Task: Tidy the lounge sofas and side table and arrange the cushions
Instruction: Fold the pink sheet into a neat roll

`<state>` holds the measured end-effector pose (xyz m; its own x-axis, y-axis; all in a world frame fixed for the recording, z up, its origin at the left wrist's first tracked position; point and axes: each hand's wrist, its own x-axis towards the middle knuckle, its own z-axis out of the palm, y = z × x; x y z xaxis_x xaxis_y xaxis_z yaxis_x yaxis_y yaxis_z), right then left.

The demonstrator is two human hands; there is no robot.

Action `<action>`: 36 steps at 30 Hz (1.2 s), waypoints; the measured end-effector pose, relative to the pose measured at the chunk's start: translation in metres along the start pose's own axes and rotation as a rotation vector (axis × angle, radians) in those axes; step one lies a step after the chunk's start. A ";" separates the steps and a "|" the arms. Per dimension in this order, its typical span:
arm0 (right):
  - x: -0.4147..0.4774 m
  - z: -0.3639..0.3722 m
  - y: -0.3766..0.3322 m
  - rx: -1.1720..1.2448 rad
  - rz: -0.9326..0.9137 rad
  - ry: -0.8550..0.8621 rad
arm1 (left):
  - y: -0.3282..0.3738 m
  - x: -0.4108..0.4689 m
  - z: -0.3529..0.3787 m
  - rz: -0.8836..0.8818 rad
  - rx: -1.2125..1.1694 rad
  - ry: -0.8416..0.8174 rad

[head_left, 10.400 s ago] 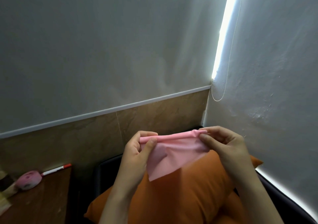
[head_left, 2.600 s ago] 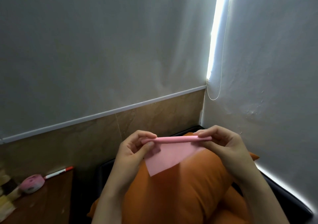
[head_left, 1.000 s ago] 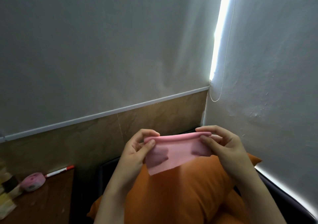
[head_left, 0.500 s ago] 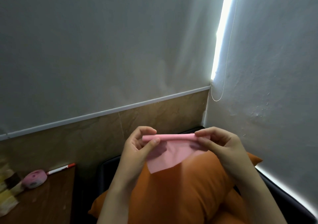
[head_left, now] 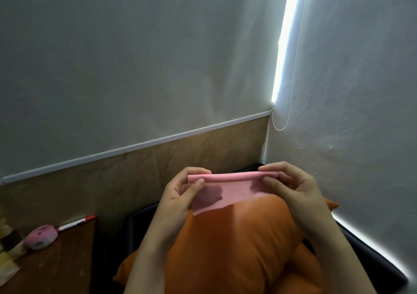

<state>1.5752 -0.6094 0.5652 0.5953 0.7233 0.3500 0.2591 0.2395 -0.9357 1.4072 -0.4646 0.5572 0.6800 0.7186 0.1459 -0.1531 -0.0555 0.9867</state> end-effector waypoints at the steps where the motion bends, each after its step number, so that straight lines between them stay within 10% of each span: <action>1: 0.000 0.001 0.000 0.012 0.001 0.006 | 0.000 0.000 0.000 0.006 0.015 -0.007; 36: 0.000 0.004 -0.001 -0.002 0.039 -0.002 | 0.000 0.001 -0.003 0.065 0.029 0.009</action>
<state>1.5719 -0.6066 0.5665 0.6036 0.7332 0.3130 0.2375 0.2094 -0.9485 1.4055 -0.4621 0.5572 0.6626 0.7191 0.2093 -0.1756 -0.1226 0.9768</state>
